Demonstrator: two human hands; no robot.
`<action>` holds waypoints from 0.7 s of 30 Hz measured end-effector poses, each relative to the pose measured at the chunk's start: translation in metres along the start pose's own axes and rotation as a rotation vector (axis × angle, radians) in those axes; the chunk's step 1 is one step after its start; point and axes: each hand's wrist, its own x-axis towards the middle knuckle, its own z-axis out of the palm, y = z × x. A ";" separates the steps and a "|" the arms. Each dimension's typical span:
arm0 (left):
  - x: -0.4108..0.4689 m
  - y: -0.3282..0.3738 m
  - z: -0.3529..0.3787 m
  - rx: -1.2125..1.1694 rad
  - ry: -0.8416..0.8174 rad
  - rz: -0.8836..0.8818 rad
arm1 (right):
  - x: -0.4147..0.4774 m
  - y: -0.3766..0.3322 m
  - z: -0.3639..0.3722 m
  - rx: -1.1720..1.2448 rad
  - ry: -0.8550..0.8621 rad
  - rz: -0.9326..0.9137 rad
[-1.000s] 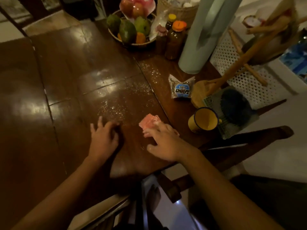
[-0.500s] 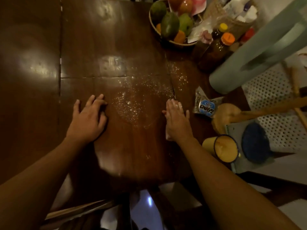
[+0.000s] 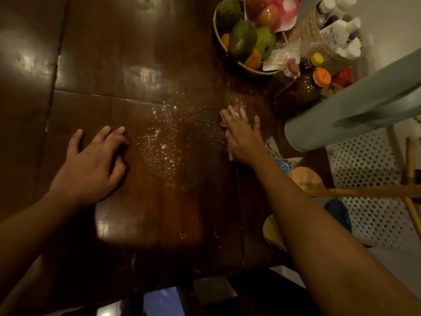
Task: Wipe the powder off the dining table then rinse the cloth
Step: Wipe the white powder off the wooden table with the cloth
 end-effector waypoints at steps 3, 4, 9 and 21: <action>-0.002 0.000 -0.002 0.000 -0.008 -0.005 | 0.003 0.013 0.001 -0.063 0.037 0.152; -0.002 0.000 -0.002 0.000 -0.013 -0.004 | 0.008 0.016 0.001 -0.058 0.070 0.212; -0.001 0.000 -0.003 -0.006 -0.008 -0.006 | 0.048 0.017 -0.006 0.205 0.366 0.411; 0.001 0.000 -0.002 -0.004 -0.016 -0.004 | 0.049 0.047 -0.016 0.221 0.283 0.260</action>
